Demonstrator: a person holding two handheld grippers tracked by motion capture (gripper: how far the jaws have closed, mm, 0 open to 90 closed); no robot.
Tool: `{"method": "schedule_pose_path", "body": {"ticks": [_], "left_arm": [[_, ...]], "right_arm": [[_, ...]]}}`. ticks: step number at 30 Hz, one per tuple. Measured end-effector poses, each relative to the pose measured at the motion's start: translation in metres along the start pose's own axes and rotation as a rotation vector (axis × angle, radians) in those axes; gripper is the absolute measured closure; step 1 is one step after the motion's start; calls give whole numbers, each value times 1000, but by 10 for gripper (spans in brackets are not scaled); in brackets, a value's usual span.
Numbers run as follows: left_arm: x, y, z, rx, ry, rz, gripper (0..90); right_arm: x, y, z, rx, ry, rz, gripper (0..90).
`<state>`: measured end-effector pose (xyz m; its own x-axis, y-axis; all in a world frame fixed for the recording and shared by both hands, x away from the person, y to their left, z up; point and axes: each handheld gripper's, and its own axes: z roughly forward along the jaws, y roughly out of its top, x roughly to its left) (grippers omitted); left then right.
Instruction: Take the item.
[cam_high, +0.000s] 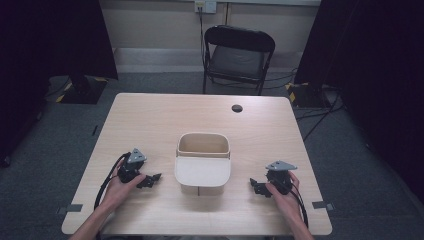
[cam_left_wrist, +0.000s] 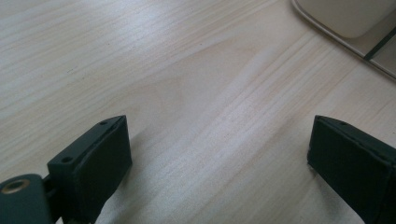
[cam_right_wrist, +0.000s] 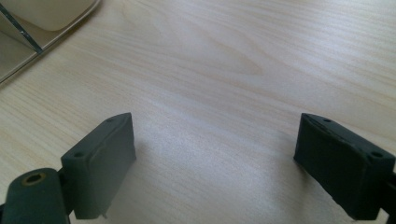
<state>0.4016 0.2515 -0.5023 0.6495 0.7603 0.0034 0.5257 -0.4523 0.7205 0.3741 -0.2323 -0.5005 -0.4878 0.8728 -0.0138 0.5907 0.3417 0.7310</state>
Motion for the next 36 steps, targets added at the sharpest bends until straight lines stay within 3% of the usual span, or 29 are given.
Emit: {"method": "schedule_pose_path", "body": {"ticks": [7, 11, 12, 16, 20, 30, 36], "left_arm": [[1, 0, -1, -3, -7, 3, 65], [1, 2, -6, -10, -13, -8, 191], [1, 2, -7, -11, -8, -9, 161], [3, 4, -12, -57, -15, -32, 167], [2, 5, -15, -74, -27, -30, 172], [-19, 17, -32, -187, -124, -4, 187], [-29, 21, -38, -212, -168, 25, 187]], "right_arm": [[0, 0, 0, 0, 0, 0, 114], [0, 0, 0, 0, 0, 0, 114], [0, 0, 0, 0, 0, 0, 114], [0, 0, 0, 0, 0, 0, 114], [0, 0, 0, 0, 0, 0, 114], [0, 0, 0, 0, 0, 0, 114], [0, 0, 0, 0, 0, 0, 114]]}}
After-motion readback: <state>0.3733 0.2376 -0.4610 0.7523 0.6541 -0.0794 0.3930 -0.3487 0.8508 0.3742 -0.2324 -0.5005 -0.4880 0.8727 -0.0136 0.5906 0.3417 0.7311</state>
